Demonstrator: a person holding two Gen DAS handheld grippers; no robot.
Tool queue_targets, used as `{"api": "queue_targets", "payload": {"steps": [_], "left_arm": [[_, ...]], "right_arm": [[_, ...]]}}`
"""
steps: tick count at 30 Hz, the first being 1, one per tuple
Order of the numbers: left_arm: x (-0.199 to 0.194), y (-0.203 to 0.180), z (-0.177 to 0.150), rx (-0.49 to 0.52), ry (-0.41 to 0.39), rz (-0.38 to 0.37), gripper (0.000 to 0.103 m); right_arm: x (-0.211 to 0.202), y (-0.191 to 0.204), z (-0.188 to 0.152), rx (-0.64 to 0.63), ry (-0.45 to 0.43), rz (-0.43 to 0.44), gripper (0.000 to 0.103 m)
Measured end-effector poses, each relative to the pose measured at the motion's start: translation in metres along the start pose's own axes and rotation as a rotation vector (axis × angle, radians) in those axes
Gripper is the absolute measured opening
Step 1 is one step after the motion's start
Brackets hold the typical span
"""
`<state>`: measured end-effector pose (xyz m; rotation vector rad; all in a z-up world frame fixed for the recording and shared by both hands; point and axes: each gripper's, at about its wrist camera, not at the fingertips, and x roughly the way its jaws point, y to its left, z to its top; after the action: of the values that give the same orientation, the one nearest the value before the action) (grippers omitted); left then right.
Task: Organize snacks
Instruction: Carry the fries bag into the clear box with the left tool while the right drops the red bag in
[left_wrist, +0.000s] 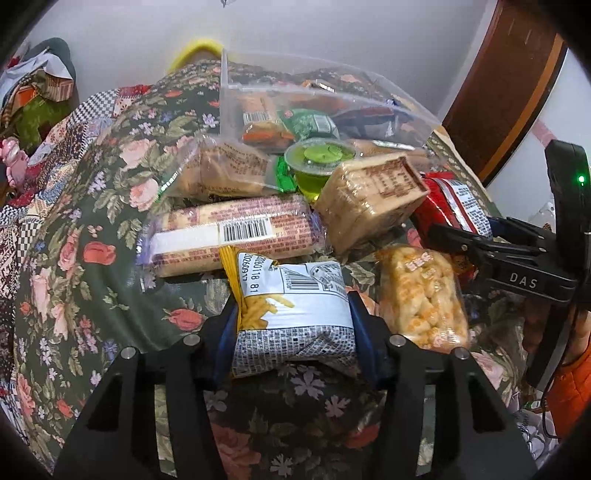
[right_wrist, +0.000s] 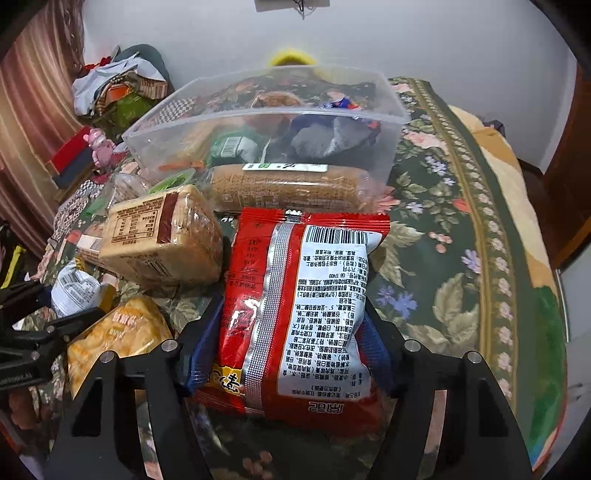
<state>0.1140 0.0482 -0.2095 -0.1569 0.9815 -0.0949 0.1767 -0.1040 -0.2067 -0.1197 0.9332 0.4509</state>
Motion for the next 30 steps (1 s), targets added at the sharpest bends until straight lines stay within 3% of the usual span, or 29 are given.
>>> {"api": "queue_targets", "payload": {"steps": [10,17,30], "left_arm": [[-0.040,-0.006,0.023,0.015,-0.107,0.007,0.054],[-0.062,-0.013,0.058,0.023,-0.199,-0.003,0.054],[-0.063,-0.022,0.119,0.034,-0.285,-0.002,0.055]], "right_arm": [[-0.038,-0.011,0.010,0.008,-0.087,-0.017,0.066],[-0.062,-0.008,0.032,0.007,-0.176,-0.010,0.066],[-0.070,-0.003,0.077,-0.013,-0.290,-0.003,0.066]]}}
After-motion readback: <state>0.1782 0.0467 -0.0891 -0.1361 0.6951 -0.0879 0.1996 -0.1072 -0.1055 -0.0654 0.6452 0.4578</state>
